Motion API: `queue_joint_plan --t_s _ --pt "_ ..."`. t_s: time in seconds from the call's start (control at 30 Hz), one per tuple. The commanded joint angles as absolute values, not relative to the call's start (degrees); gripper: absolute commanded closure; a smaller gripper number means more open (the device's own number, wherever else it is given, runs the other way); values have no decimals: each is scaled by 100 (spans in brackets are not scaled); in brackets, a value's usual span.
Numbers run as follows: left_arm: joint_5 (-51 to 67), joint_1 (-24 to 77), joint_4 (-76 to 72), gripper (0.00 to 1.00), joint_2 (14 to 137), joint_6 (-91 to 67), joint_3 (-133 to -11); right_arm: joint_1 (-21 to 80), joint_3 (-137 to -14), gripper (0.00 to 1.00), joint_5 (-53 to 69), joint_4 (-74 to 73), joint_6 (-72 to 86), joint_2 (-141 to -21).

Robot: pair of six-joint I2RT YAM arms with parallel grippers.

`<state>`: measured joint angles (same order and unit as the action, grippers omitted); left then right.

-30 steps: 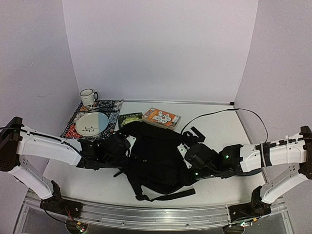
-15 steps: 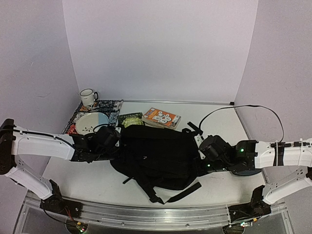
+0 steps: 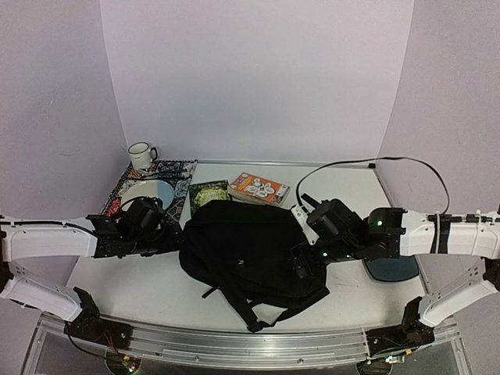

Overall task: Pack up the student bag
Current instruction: Pick up the student bag from the center of the board.

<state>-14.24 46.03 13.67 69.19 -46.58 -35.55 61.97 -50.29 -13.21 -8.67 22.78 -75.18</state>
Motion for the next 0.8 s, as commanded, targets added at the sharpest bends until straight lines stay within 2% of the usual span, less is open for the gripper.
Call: queue_joint_plan --t_s 0.0,0.23,0.43,0.57,0.77 --pt "-959 4323 1198 24 6955 -4993 -3198 6456 -5711 13 -1493 -960 1576 -8018" --pt "-302 4272 433 32 7698 -4893 -3163 6869 -6387 11 -1547 -866 1275 -9193" --pt "493 4282 -234 47 8216 -4951 -3211 7273 -6940 2 -1573 -756 921 -10138" --pt "701 4280 -392 57 8163 -5054 -3166 7477 -7352 2 -1719 -799 800 -10801" --pt "926 4290 -480 63 7907 -5186 -3084 7550 -7720 2 -2611 -1063 857 -11698"
